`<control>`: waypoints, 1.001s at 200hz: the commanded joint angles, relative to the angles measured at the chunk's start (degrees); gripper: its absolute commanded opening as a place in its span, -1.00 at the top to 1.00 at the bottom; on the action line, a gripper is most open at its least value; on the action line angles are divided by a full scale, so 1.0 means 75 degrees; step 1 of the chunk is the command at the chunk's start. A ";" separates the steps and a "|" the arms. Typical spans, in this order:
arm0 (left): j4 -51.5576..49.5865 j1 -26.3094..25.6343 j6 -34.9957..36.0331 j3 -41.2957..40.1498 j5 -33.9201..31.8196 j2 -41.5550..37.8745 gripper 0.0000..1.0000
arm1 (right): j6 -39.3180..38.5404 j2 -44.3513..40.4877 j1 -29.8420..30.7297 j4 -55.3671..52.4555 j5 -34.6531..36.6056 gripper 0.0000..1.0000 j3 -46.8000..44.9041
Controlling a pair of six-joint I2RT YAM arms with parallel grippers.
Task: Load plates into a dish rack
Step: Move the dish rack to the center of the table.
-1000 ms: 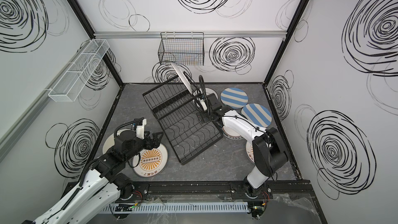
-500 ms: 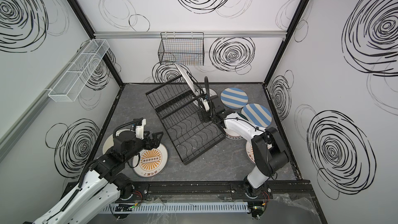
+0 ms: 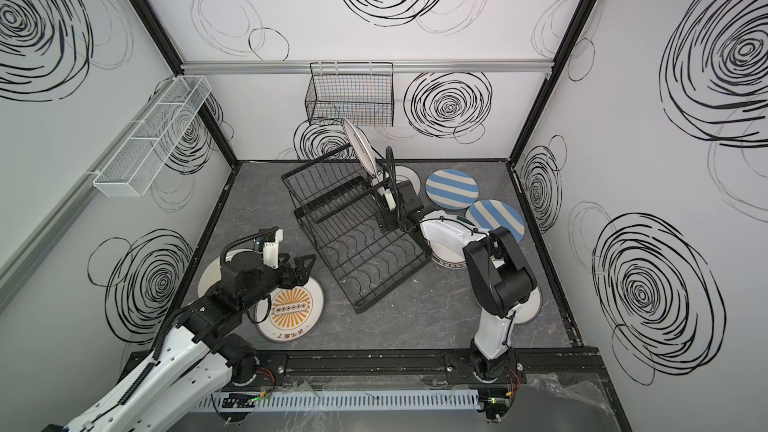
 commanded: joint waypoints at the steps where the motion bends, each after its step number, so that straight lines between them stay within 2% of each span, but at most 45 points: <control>1: 0.0245 -0.0007 -0.0056 -0.0022 -0.0068 0.0023 -0.92 | 0.0060 0.0153 0.0071 -0.0308 0.0911 -0.85 0.0568; 15: 0.0240 -0.0005 -0.0059 -0.0015 -0.0081 0.0024 -0.92 | -0.0016 0.0131 0.0136 -0.0389 0.1207 -0.86 0.0527; 78: 0.0207 -0.0002 -0.0077 0.0024 -0.0160 0.0108 -0.92 | -0.0508 -0.0324 0.0522 -0.0996 0.1452 -0.88 0.0315; 118: 0.0190 0.0022 -0.0056 0.0035 -0.0173 0.0117 -0.92 | -0.0535 -0.0587 0.0565 -0.1262 0.2275 -0.90 -0.0064; 164: 0.0234 0.0044 -0.0057 0.0024 -0.0160 0.0116 -0.92 | -0.0407 -0.1501 0.0407 -0.1405 0.1684 -0.90 -0.0575; 200: 0.0288 0.0043 -0.0056 0.0002 -0.0120 0.0134 -0.92 | 0.0038 -0.2115 0.0311 -0.2005 0.1875 -0.89 -0.0817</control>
